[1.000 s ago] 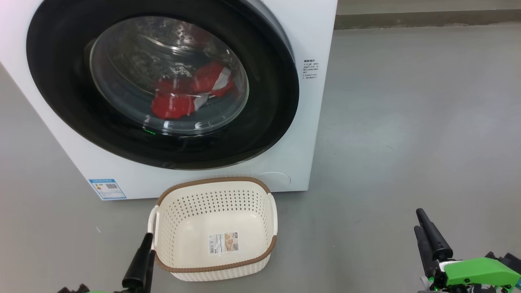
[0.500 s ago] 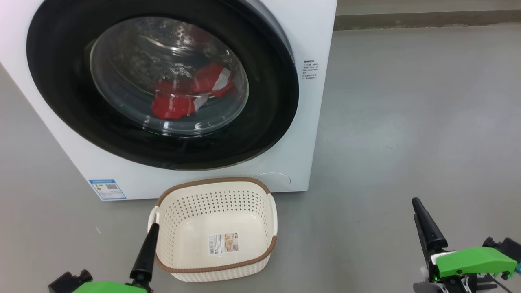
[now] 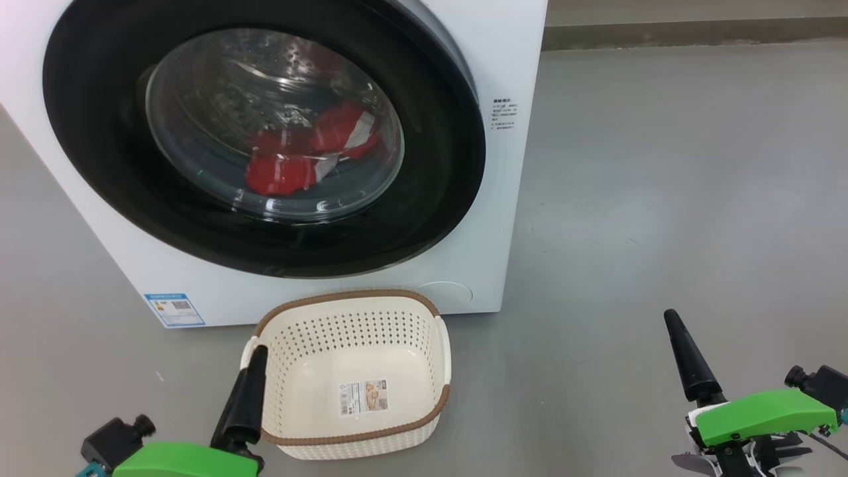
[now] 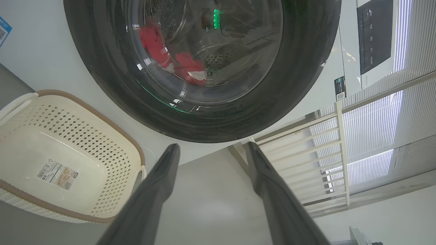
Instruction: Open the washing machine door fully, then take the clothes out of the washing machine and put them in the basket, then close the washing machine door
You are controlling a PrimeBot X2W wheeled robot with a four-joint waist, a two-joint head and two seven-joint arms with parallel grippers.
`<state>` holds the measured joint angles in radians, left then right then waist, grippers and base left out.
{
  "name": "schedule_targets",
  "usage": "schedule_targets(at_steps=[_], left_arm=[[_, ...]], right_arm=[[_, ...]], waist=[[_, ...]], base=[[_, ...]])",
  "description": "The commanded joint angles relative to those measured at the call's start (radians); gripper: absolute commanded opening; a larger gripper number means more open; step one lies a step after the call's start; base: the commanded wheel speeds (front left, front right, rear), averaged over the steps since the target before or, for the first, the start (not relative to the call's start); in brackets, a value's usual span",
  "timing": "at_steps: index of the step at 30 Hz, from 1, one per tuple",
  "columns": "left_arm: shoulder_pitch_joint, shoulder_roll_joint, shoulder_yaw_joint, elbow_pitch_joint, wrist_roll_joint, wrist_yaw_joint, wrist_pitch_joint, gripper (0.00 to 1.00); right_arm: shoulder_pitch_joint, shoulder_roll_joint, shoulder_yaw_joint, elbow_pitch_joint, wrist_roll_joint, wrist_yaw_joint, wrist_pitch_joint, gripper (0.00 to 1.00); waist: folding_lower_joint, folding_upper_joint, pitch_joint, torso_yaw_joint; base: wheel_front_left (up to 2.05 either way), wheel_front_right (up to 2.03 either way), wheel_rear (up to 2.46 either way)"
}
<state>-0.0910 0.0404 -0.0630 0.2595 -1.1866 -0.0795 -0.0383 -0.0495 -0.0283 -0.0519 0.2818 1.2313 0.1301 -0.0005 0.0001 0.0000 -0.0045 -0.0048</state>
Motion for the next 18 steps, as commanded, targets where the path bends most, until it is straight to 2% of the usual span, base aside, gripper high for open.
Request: schedule_targets(at_steps=[1,18], left_arm=[[-0.059,0.008,0.01,-0.038,0.049,0.003,-0.015,1.0],[-0.093,0.007,-0.013,-0.063,0.328,0.03,-0.062,1.0]], right_arm=[[-0.059,-0.012,0.01,-0.036,-0.043,0.0,-0.011,1.0],[-0.087,-0.015,0.034,-0.07,-0.272,0.0,-0.041,1.0]], waist=[[0.0,0.0,-0.001,0.0],[0.0,0.0,0.0,-0.006]], base=[[0.0,0.0,0.0],[0.0,0.0,0.0]])
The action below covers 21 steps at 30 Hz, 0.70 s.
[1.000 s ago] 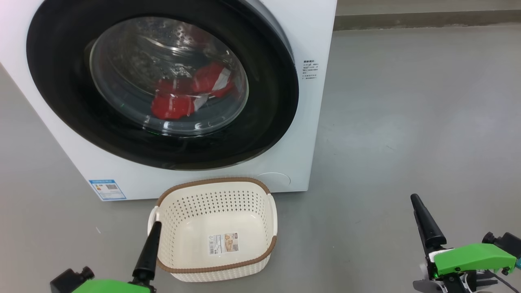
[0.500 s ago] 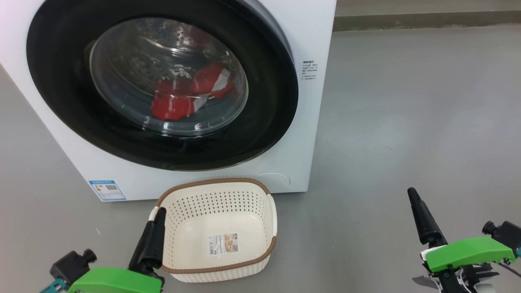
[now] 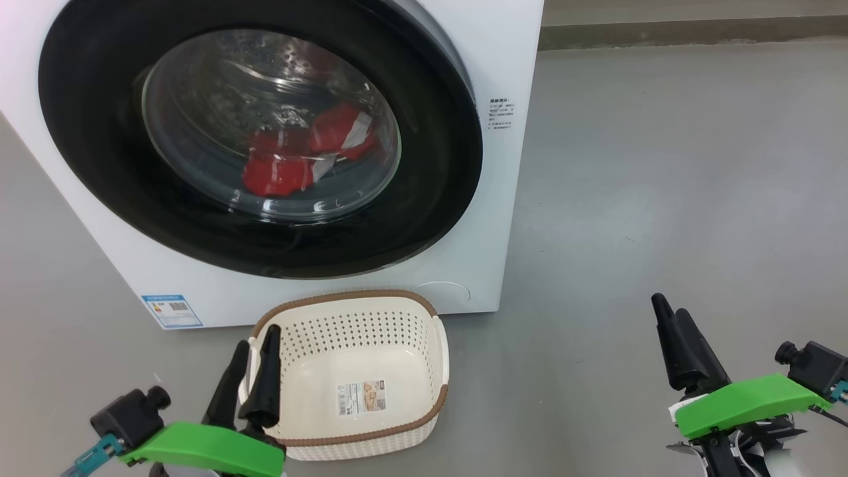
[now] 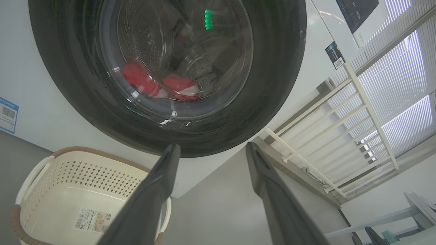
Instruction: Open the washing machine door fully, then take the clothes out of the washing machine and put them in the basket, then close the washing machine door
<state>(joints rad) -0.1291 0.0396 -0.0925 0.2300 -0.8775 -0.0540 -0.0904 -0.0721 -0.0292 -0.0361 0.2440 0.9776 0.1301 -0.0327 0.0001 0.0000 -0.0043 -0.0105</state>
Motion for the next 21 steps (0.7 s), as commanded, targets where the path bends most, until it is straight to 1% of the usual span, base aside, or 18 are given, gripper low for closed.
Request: schedule_targets(at_steps=[1,15,21], left_arm=[[-0.058,0.008,0.015,-0.035,0.037,0.009,-0.013,1.0],[-0.083,0.008,0.009,-0.007,0.237,0.076,-0.054,1.0],[-0.101,0.01,-0.006,0.014,0.31,0.087,-0.072,1.0]], right_arm=[[-0.065,-0.014,0.019,-0.034,-0.03,0.0,-0.01,1.0],[-0.084,-0.016,0.038,-0.068,-0.226,0.0,-0.033,1.0],[-0.092,-0.016,0.046,-0.084,-0.319,0.0,-0.037,1.0]], waist=[[0.0,0.0,0.0,0.0],[0.0,0.0,-0.004,-0.002],[0.0,0.0,-0.003,-0.001]], base=[[0.0,0.0,0.0],[0.0,0.0,0.0],[0.0,0.0,0.0]])
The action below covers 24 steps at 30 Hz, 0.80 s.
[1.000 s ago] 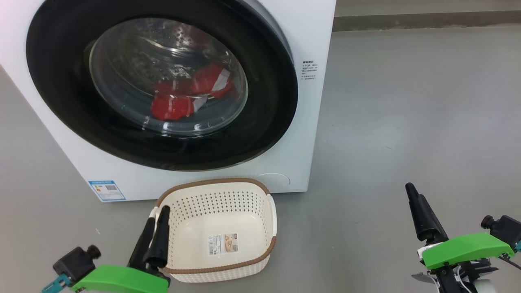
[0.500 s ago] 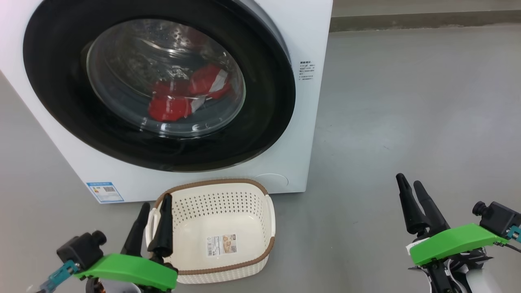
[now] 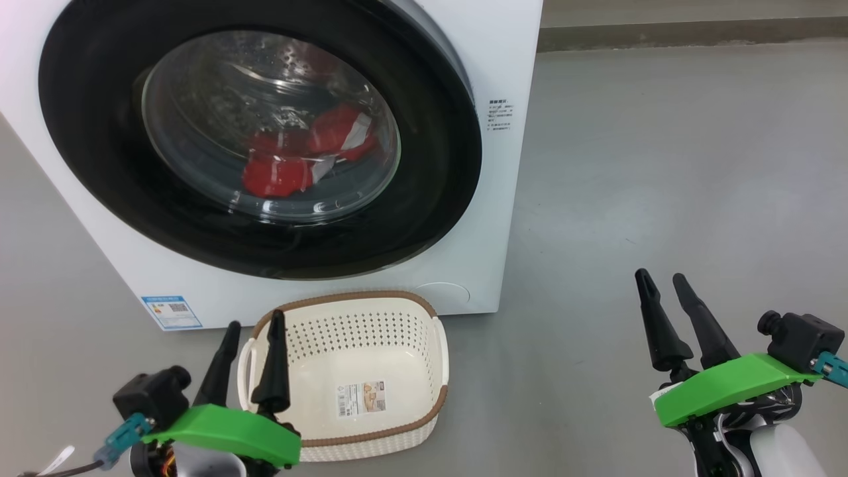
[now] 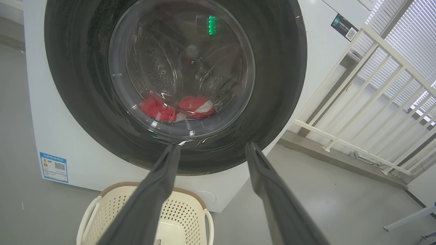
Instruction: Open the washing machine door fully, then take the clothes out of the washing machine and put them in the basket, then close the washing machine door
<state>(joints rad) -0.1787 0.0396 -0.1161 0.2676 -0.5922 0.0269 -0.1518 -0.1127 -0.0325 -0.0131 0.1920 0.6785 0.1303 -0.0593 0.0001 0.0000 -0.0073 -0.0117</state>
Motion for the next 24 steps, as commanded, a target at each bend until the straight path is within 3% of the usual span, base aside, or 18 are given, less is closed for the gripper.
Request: schedule_targets(at_steps=[1,24], left_arm=[[-0.054,0.01,0.015,-0.022,0.036,0.007,-0.014,1.0],[-0.102,0.014,-0.002,-0.002,0.251,0.069,-0.067,1.0]], right_arm=[[-0.052,-0.013,0.024,-0.035,-0.033,0.0,-0.011,1.0],[-0.071,-0.016,0.007,-0.073,-0.323,0.0,-0.035,1.0]], waist=[[0.0,0.0,0.0,0.0],[0.0,0.0,-0.006,-0.004]], base=[[0.0,0.0,0.0],[0.0,0.0,0.0]])
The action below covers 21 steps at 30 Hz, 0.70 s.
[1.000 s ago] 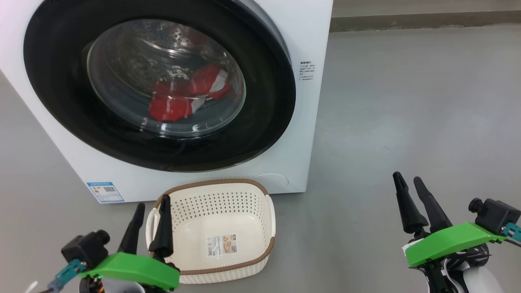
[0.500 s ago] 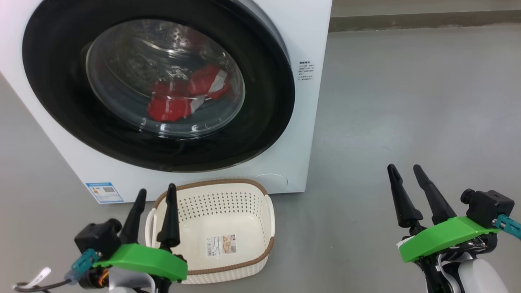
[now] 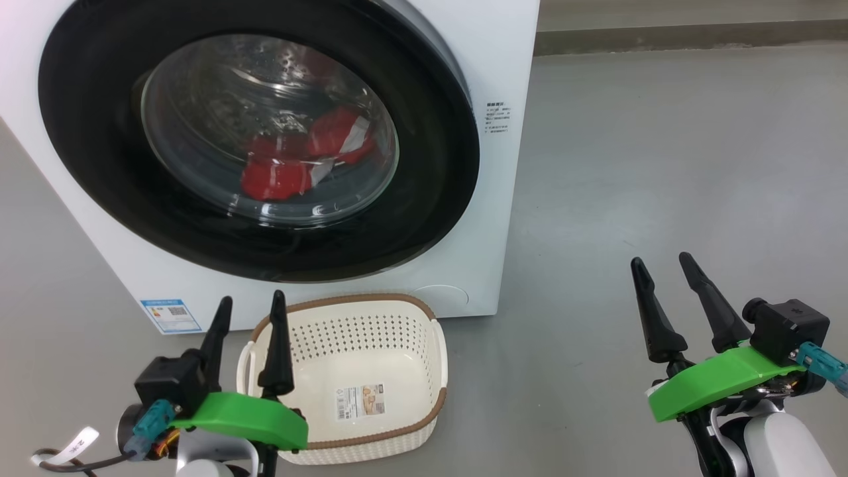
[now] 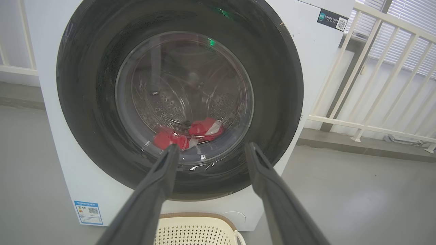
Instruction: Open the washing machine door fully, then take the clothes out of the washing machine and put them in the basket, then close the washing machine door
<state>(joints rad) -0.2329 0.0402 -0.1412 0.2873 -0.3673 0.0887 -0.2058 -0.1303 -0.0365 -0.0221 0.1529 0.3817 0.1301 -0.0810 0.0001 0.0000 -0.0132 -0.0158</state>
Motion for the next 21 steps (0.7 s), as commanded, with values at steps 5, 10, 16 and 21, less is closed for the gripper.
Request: schedule_targets(at_steps=[5,10,16,21], left_arm=[[-0.057,0.023,0.016,-0.021,0.076,0.018,-0.021,1.0],[-0.066,0.032,-0.002,-0.022,0.131,0.026,-0.032,1.0],[-0.063,0.034,-0.007,-0.021,0.124,0.026,-0.034,1.0],[-0.062,0.034,-0.006,-0.019,0.117,0.033,-0.033,1.0]], right_arm=[[-0.056,-0.013,0.014,-0.044,-0.085,0.001,-0.014,1.0],[-0.063,-0.014,0.013,-0.055,-0.138,0.001,-0.016,1.0],[-0.061,-0.014,0.012,-0.062,-0.14,0.001,-0.013,1.0],[-0.059,-0.014,0.008,-0.067,-0.141,0.001,-0.009,1.0]], waist=[[0.0,0.0,0.0,0.0],[0.0,0.0,0.002,-0.003],[0.0,0.0,0.0,-0.006],[0.0,0.0,0.0,-0.009]], base=[[0.0,0.0,0.0],[0.0,0.0,0.0],[0.0,0.0,0.0],[0.0,0.0,0.0]])
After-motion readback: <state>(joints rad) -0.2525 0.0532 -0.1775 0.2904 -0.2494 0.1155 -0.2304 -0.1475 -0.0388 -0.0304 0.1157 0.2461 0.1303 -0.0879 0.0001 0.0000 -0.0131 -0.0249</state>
